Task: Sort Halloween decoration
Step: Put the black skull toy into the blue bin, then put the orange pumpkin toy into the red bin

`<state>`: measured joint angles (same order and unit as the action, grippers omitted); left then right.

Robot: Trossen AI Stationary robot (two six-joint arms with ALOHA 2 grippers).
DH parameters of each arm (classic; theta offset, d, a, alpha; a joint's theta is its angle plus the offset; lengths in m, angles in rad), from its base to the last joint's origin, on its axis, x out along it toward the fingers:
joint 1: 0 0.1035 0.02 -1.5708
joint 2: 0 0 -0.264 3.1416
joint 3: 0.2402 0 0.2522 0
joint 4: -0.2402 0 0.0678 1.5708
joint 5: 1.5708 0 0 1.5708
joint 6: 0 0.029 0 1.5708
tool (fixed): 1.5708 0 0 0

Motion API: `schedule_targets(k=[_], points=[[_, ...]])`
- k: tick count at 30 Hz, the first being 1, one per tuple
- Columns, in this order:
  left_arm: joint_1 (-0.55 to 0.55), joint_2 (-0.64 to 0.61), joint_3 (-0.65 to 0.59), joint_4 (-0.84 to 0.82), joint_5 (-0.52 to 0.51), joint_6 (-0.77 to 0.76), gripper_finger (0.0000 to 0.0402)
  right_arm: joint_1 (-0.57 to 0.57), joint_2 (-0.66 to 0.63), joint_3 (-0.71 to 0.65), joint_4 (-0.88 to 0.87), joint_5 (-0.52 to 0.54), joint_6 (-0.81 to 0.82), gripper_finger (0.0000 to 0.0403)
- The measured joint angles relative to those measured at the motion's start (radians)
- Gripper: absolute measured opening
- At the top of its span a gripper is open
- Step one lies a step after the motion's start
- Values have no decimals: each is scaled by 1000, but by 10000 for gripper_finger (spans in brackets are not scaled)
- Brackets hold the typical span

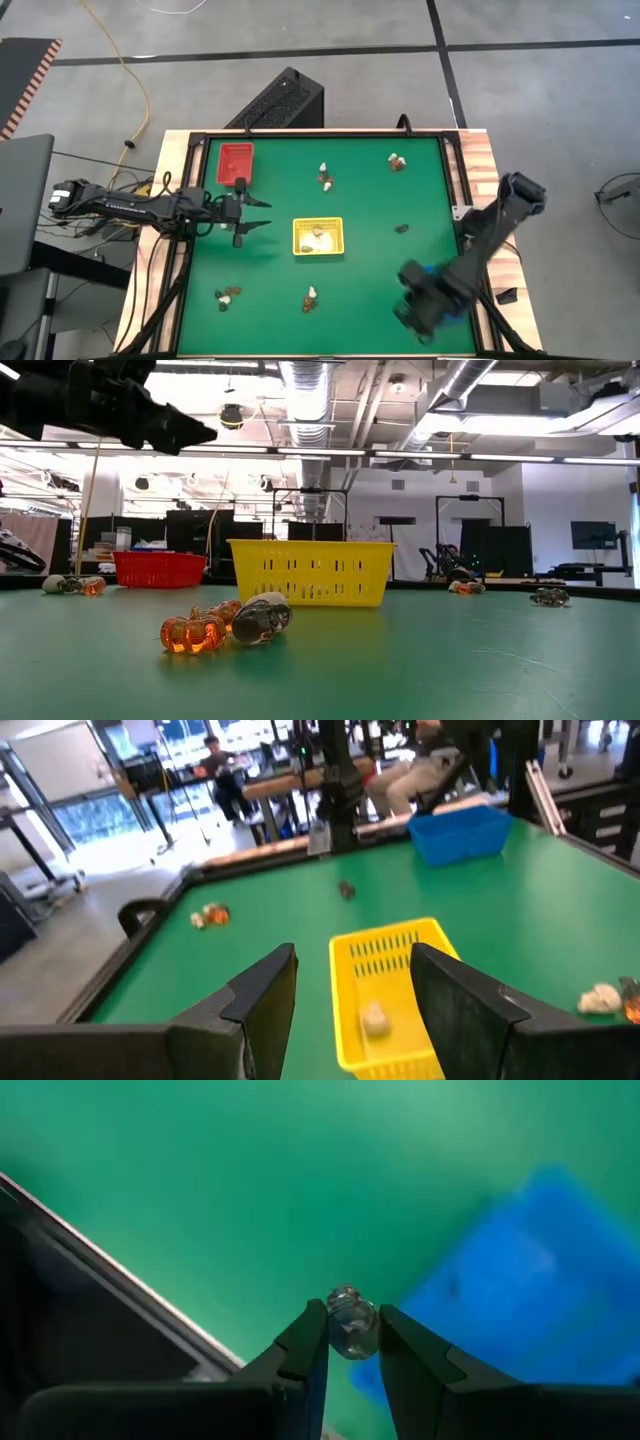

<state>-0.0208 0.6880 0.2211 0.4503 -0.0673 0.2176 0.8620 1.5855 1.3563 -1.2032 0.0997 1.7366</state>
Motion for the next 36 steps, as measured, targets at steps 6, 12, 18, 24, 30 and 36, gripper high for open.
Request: schedule_targets(k=[6, 12, 18, 24, 30, 36], points=[[0, 0, 0, 17, 0, 8, 188, 140, 58, -1, -42, -81, 202, 108], [0, 0, 0, 13, 1, 8, 188, 140, 63, -4, -158, -98, 240, 108], [0, 0, 0, 8, 7, 7, 188, 92, 63, -4, -180, -105, 206, 111], [0, 0, 0, 3, 8, -12, 188, 60, 63, -4, -196, -153, 148, 152], [0, 0, 0, -2, 8, -53, 188, 55, 64, -4, -273, -145, 97, 195], [0, 0, 0, -53, 7, -147, 188, 95, 60, -4, -275, 162, -65, 200]])
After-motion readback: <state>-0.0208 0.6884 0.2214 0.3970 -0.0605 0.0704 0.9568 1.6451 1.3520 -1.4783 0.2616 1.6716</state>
